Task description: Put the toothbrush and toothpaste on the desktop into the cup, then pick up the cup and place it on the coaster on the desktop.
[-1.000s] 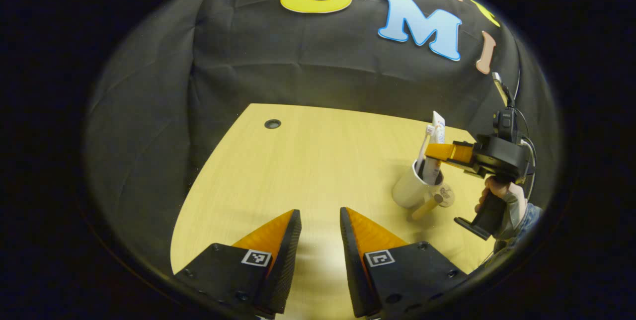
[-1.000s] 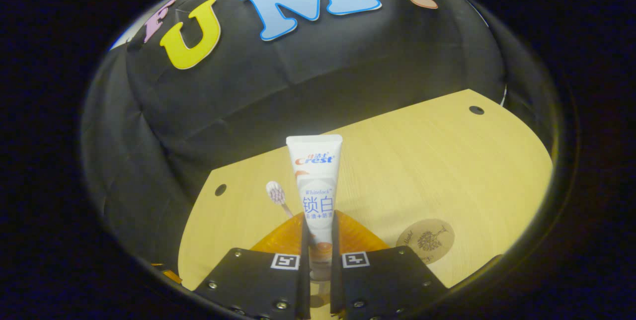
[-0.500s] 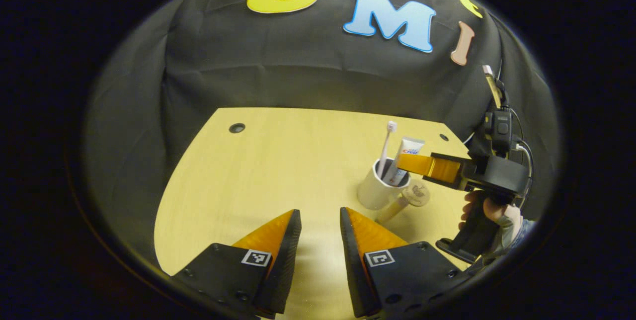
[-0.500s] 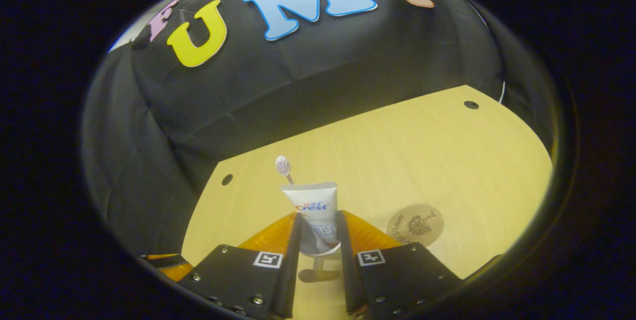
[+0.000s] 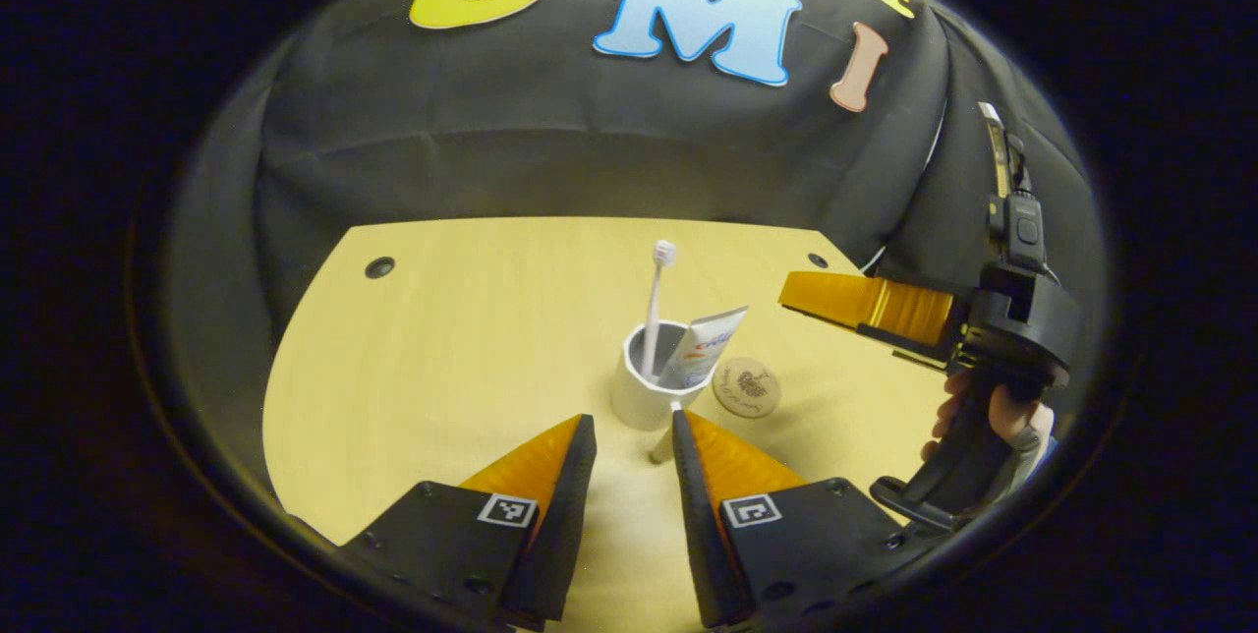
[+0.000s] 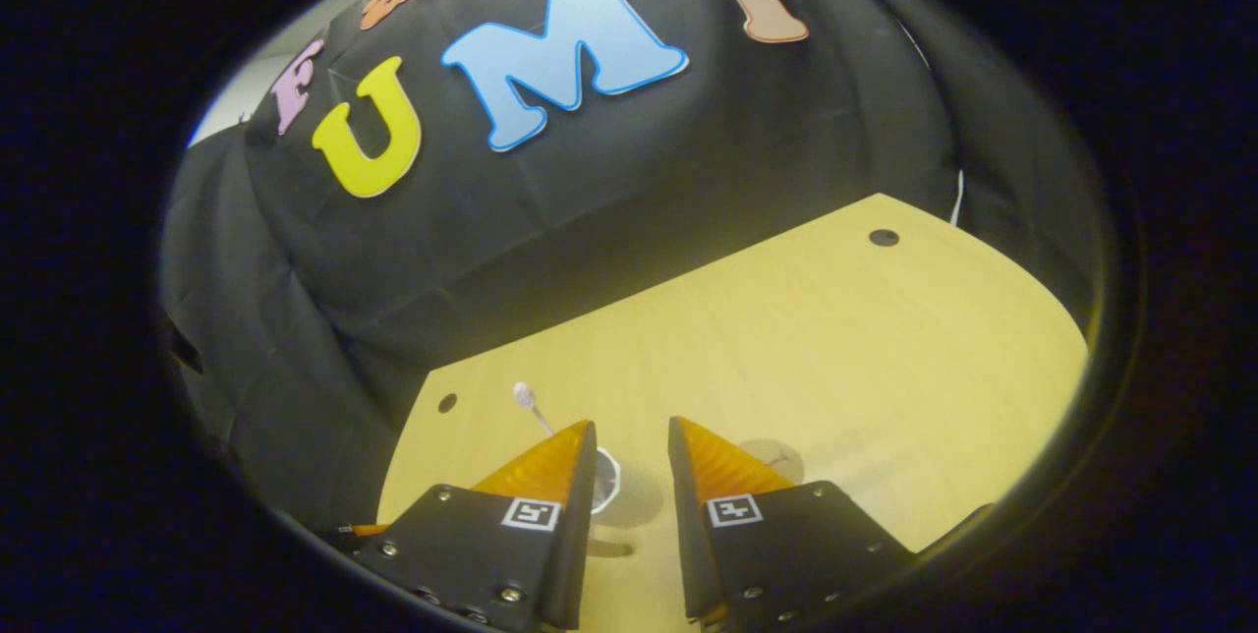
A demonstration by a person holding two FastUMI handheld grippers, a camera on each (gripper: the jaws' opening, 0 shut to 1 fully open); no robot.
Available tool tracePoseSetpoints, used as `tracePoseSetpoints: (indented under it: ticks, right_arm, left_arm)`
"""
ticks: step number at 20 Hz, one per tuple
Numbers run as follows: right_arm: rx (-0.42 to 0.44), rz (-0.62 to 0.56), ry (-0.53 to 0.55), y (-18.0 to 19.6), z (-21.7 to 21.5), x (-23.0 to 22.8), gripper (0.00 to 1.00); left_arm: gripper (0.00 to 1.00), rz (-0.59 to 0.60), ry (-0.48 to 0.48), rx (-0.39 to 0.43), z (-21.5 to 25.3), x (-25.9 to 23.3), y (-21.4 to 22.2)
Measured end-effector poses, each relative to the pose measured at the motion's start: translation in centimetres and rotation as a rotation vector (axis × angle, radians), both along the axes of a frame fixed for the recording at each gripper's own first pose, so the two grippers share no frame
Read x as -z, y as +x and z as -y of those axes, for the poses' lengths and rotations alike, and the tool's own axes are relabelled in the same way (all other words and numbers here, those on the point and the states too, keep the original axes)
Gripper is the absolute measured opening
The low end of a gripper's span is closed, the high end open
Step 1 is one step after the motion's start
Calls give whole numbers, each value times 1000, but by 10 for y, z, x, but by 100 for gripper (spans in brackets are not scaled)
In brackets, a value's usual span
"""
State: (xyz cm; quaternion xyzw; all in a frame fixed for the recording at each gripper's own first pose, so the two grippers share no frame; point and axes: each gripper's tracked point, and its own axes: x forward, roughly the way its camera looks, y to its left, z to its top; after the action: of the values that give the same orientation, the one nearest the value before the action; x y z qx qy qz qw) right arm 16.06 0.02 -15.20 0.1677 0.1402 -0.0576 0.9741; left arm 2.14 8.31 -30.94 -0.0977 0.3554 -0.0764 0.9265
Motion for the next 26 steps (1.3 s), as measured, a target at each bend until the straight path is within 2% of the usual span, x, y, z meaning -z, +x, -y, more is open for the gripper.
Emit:
tracePoseSetpoints:
  ticks: [1,2,3,4,8,10,11,12,15,18,19,23,26]
  right_arm:
    - [20,-6,6,-5,11,3,39]
    - [40,-13,13,-11,23,6,36]
    - [60,-18,21,-17,34,10,39]
    - [81,-26,31,-23,44,13,36]
    - [159,-47,53,-48,87,26,39]
    - [199,-55,65,-58,108,31,40]
    - [219,-58,74,-63,118,34,40]
    - [238,-63,84,-67,127,35,40]
    - [284,-76,120,-75,146,44,40]
    - [291,-95,139,-77,155,52,40]
    - [290,-101,139,-77,156,54,40]
    - [282,-123,141,-75,160,61,40]
    - [277,-143,141,-74,165,66,40]
  left_arm:
    - [54,-14,-4,20,8,4,3]
    - [60,-33,2,37,15,10,8]
    - [57,-59,10,53,21,15,12]
    - [54,-91,16,70,26,23,17]
    - [57,-211,47,111,39,57,29]
    - [54,-260,69,125,41,73,33]
    - [60,-289,79,127,41,81,33]
    - [60,-305,83,127,43,86,35]
    - [57,-382,105,118,37,94,31]
    - [57,-455,107,103,32,108,33]
    - [54,-472,113,100,28,112,33]
    - [56,-533,132,96,36,130,40]
    - [45,-562,139,100,35,129,43]
